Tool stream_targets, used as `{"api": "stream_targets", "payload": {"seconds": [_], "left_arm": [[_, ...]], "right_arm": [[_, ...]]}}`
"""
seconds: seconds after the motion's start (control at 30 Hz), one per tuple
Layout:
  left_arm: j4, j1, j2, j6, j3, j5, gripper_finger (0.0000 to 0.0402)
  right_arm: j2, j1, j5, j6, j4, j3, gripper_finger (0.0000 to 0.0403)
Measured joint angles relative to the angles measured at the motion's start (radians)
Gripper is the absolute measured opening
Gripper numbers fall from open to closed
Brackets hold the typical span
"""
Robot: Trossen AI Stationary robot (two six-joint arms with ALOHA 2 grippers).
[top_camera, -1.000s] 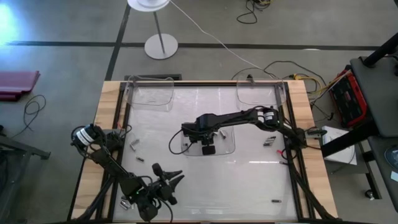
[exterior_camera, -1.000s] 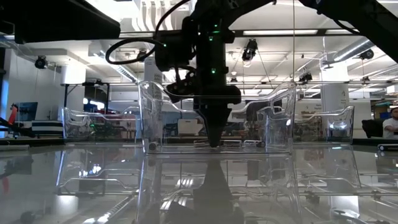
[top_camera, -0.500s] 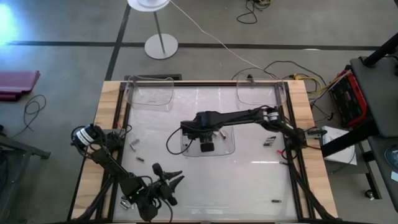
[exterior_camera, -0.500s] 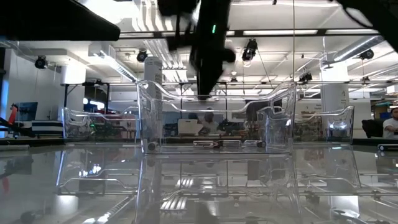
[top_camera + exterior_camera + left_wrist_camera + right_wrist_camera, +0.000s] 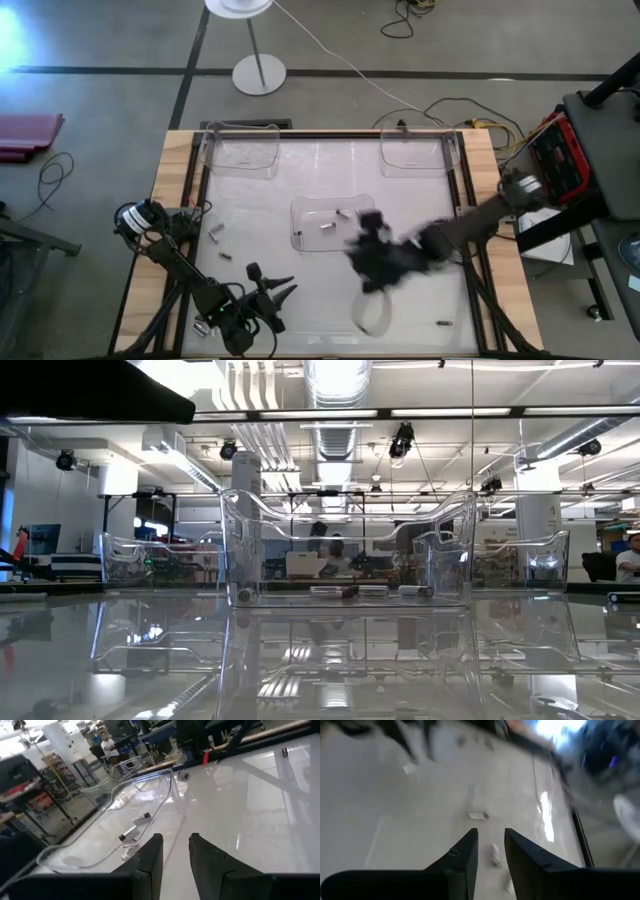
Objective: Sort batteries
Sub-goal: Put the silver battery into the middle transparent bin
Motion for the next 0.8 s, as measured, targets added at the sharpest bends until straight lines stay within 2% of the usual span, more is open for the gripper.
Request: {"api": "stream_targets", "payload": {"seconds": [0.1,0.2,0.37,0.43,0.5,0.63,0.8], "left_arm": [[0.059,0.007,0.000,-0.083,0.000,-0.019,0.0075],[0.105,0.012,-0.010,-0.123,0.011,-0.017,0.0075],[0.087,-0.006,-0.055,-0.115,0.128,0.135,0.0075],[0.074,-0.015,-0.071,-0.158,0.191,0.218,0.0075],[0.031,-0.022,-0.078,-0.249,0.261,0.348,0.0075],[-0.206,-0.031,-0.063,-0.503,0.419,0.641,0.0075],[-0.553,-0.053,0.009,-1.006,0.588,0.728,0.0075]], "right_arm": [[-0.065,0.083,0.057,-0.043,0.203,-0.199,0.0077],[-0.099,0.129,0.060,-0.036,0.277,-0.339,0.0074],[-0.133,0.168,0.065,0.083,0.286,-0.480,0.0074],[-0.134,0.191,0.064,0.090,0.300,-0.519,0.0077],[-0.133,0.217,0.063,0.084,0.315,-0.540,0.0079],[-0.118,0.275,0.063,0.037,0.386,-0.556,0.0073],[-0.087,0.375,0.061,0.024,0.448,-0.556,0.0064]]}}
